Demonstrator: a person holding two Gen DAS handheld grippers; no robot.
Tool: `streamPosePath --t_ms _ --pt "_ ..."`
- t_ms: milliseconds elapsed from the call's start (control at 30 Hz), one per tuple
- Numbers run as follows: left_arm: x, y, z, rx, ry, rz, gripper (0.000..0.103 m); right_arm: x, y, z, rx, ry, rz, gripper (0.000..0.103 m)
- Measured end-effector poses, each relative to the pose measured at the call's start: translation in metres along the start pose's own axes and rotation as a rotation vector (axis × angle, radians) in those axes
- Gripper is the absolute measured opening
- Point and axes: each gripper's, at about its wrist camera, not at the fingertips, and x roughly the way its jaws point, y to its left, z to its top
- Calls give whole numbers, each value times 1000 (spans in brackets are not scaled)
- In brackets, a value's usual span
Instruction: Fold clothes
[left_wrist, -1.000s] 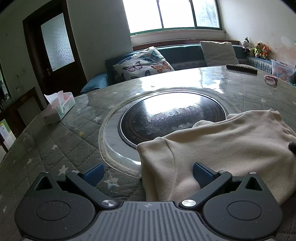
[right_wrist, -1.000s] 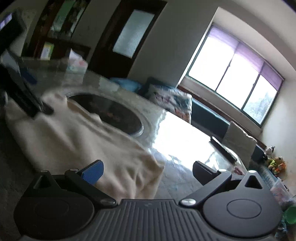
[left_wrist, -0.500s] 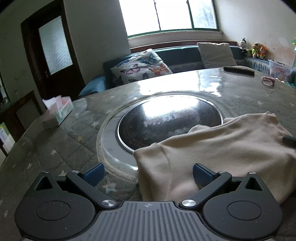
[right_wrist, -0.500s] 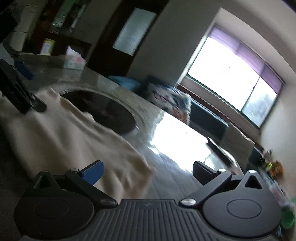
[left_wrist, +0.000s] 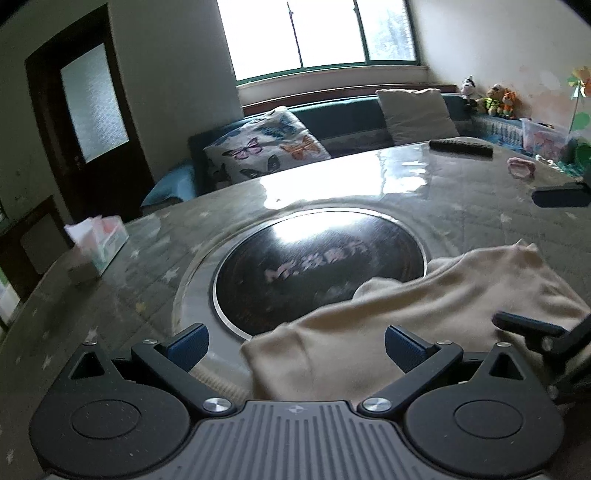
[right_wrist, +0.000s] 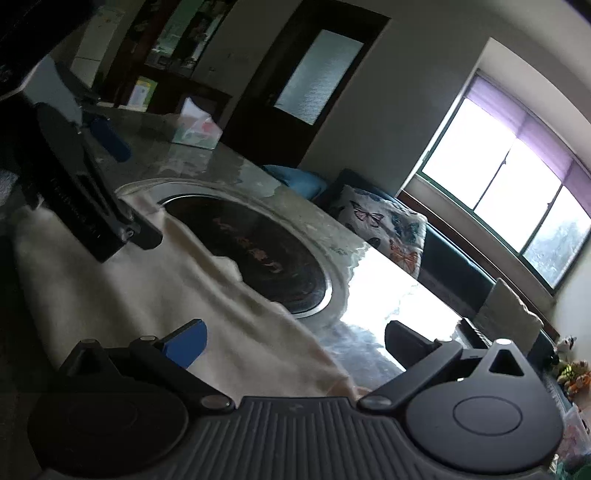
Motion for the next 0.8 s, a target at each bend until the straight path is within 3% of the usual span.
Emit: streamPosePath --t_ms 267,500,800 --pt "26 -16 15 26 13 -26 103 16 -19 -4 61 53 30 103" --pt "43 -13 19 15 46 -14 103 38 -40 7 79 54 -45 103" --pt "49 -4 17 -11 74 6 103 53 -48 -1 89 125 -61 103"
